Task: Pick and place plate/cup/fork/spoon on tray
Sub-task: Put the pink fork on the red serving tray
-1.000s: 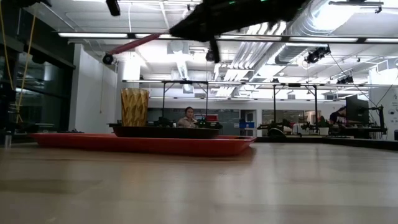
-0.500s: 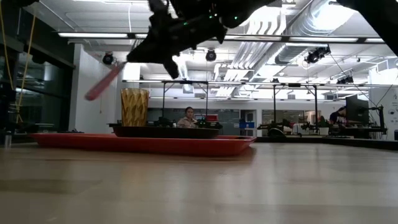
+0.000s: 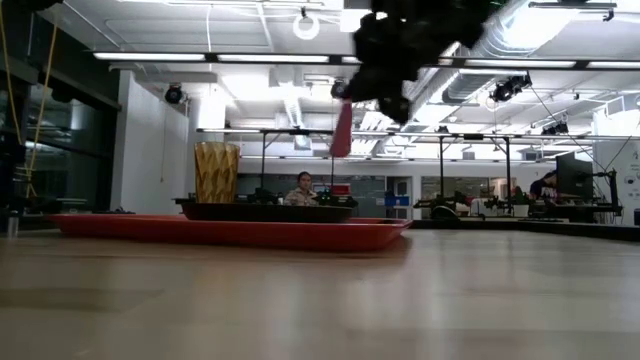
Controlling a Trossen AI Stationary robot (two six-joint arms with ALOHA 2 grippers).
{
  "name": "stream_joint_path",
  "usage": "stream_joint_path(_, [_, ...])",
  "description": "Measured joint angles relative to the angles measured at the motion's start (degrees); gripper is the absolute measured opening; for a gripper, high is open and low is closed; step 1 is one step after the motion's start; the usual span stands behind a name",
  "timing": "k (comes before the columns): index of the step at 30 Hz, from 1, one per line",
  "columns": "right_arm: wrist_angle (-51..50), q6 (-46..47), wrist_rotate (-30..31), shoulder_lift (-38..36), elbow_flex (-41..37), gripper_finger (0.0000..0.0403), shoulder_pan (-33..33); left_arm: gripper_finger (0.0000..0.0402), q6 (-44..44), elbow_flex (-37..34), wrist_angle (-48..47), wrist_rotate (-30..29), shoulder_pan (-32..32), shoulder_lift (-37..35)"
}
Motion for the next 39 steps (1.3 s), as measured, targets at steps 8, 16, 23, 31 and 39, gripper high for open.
stream_joint_path(8, [17.5,16.5,9.7,-8.5,-20.0,0.0,0.0,0.0243,0.0,0.0,-0.1,-0.9,0.0,0.2])
stream_joint_path(16, [21.7,18.7,10.7,-1.0,-21.2,0.0,-2.8,0.0243,1.4,0.0,-0.1,-2.7,0.0,0.2])
stream_joint_path(23, [23.2,18.3,9.6,2.4,-21.1,0.0,-6.1,0.0244,1.5,0.0,-0.1,-3.1,0.0,0.2])
stream_joint_path(31, [24.1,17.6,10.8,3.3,-21.1,0.0,-8.3,0.0243,1.5,0.0,-0.2,-3.1,0.0,0.2])
stream_joint_path(39, [24.2,17.7,13.5,3.3,-21.1,0.0,-8.7,0.0244,1.5,0.1,-1.1,-3.1,0.0,0.2])
